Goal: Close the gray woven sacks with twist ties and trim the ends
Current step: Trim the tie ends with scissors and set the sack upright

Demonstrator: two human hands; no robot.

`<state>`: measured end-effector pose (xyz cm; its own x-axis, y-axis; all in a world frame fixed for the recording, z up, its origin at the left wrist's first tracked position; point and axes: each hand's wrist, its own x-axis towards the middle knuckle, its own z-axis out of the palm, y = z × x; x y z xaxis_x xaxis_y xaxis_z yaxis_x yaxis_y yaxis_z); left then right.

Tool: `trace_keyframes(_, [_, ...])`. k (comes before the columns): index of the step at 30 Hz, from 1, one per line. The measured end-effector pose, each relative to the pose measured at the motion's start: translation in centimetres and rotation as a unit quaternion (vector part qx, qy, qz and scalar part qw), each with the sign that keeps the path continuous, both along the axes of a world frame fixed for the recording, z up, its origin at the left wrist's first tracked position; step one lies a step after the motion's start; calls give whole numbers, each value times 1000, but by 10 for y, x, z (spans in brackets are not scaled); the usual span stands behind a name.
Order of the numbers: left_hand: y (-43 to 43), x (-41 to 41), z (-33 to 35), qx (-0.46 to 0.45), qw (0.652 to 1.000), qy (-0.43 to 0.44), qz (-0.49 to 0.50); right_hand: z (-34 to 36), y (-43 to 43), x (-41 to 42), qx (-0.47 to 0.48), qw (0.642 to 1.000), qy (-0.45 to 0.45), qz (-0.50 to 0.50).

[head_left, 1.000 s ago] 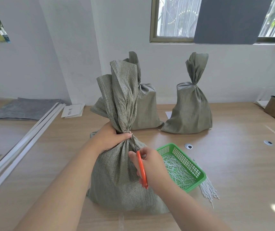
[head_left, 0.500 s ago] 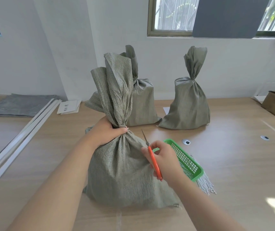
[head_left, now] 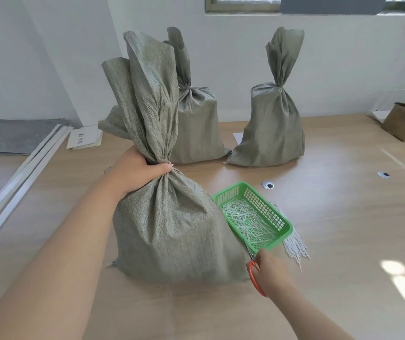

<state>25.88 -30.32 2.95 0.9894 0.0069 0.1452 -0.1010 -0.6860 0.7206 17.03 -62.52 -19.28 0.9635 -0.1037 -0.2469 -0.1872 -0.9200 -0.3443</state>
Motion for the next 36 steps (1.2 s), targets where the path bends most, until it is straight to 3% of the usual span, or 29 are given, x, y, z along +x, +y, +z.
trace_keyframes(9, [-3, 0, 1, -1, 1000, 3, 1, -72, -14, -35, 16, 994, 95, -57])
trace_keyframes(16, [-1, 4, -3, -4, 1000, 5, 7, -96, -6, -32, 18, 992, 107, -64])
trace_keyframes(33, [-3, -3, -1, 30, 999, 1, 17, -94, -5, -22, -38, 986, 158, -46])
trace_keyframes(36, [-4, -5, 2, 26, 999, 2, 25, -80, -1, -18, -34, 991, 112, -66])
